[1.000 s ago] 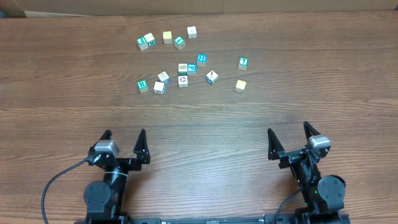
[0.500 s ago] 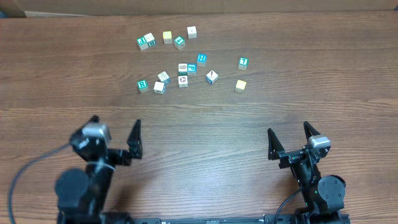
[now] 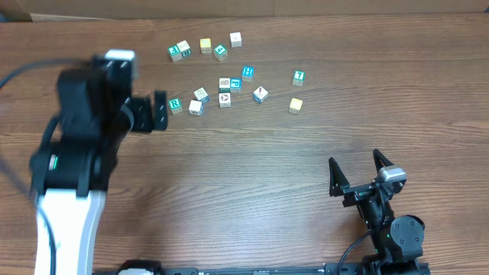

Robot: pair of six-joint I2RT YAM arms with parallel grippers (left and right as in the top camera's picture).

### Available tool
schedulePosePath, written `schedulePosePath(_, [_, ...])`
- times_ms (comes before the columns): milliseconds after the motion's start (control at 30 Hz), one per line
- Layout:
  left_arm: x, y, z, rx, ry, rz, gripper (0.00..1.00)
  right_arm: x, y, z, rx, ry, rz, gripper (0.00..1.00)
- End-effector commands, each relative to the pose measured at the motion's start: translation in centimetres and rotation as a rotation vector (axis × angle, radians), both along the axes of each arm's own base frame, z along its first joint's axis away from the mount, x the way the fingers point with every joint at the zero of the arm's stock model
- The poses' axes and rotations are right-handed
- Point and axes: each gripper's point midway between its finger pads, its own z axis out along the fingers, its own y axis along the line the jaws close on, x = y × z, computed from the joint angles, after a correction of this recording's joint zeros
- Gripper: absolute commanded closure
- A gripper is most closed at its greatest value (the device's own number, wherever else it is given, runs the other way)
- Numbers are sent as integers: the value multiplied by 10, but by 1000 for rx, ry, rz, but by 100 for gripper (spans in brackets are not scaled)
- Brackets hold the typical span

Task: Form a horizontal line
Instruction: 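Raise the left arm and reach toward the block cluster, then lower the left gripper onto the green R block and close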

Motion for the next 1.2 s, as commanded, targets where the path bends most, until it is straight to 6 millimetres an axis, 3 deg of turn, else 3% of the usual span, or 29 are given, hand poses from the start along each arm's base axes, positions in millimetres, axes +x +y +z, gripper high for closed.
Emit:
schedulePosePath(0, [30,-11,-12,83,72,-60,0,1,-2,-3,-6,-2,-11,0])
schedulePosePath(167, [63,-20,-48,46,146,-55,0,1,-2,-3,-7,-1,-11,0])
schedulePosePath(333, [83,-26,-87,34,225,-75,0,1,-2,-3,-7,-1,-11,0])
schedulePosePath(533, [105,-7,-128,31,283,126,0,1,-2,-3,-7,-1,-11,0])
schedulePosePath(667, [120,-6,-149,0,292,181,0,1,-2,-3,-7,-2,-11,0])
schedulePosePath(933, [139,7,-202,-66,446,302,2,1,-2,-3,-7,-1,-11,0])
schedulePosePath(1167, [150,-2,-238,-134,553,341,6,1,-2,-3,-6,-2,-11,0])
